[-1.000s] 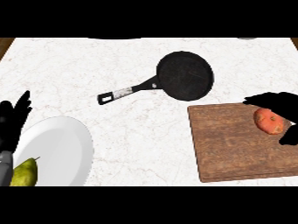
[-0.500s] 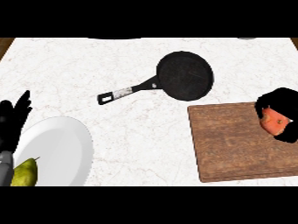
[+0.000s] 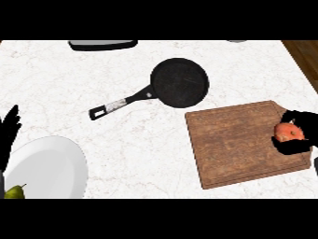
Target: Pick the squash from the cutting board and place it in the pan
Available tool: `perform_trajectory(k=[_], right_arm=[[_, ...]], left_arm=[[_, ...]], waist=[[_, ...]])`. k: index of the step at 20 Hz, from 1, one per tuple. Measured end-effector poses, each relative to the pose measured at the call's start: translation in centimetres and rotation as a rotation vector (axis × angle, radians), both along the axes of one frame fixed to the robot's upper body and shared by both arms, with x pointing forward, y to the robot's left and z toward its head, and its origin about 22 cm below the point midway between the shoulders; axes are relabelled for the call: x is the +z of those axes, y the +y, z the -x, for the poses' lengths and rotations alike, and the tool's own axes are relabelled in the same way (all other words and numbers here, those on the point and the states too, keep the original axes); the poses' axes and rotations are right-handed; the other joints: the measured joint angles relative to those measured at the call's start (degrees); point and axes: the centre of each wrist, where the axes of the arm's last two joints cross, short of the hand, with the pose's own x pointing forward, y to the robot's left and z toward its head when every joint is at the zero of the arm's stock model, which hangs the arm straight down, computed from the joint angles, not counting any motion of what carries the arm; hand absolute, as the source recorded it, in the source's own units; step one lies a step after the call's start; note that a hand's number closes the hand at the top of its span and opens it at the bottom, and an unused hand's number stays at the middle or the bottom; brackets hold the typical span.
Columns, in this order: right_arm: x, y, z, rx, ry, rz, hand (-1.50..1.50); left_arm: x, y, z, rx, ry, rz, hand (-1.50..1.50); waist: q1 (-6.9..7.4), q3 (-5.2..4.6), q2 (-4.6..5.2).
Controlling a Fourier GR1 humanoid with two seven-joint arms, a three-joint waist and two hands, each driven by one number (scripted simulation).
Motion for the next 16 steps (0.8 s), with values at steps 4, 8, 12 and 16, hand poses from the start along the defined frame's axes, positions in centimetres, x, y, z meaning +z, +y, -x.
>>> perform_trajectory(k=[4, 8, 12, 16], right_arm=[[-0.7, 2.4, 0.9, -0.221, -0.098, -0.014, 1.50], [1.8, 6.8, 0.3, -0.310, -0.329, 0.006, 1.50], [4.9, 12.1, 0.9, -0.347, -0.508, -0.004, 1.50], [7.9, 17.3, 3.0, -0.399, -0.591, -0.016, 1.50]], left_arm=[[-0.2, 0.5, 0.6, 0.015, 0.006, -0.003, 0.00], [-0.4, 0.6, 0.9, 0.012, 0.008, -0.003, 0.00], [-0.2, 0.3, 0.8, -0.011, 0.004, -0.004, 0.00], [0.4, -0.2, 0.2, -0.041, -0.008, -0.001, 0.00]], waist=[[-0.78, -0.08, -0.47], [-0.33, 0.27, -0.31], [0.78, 0.53, 0.17], [2.59, 0.77, 1.02]])
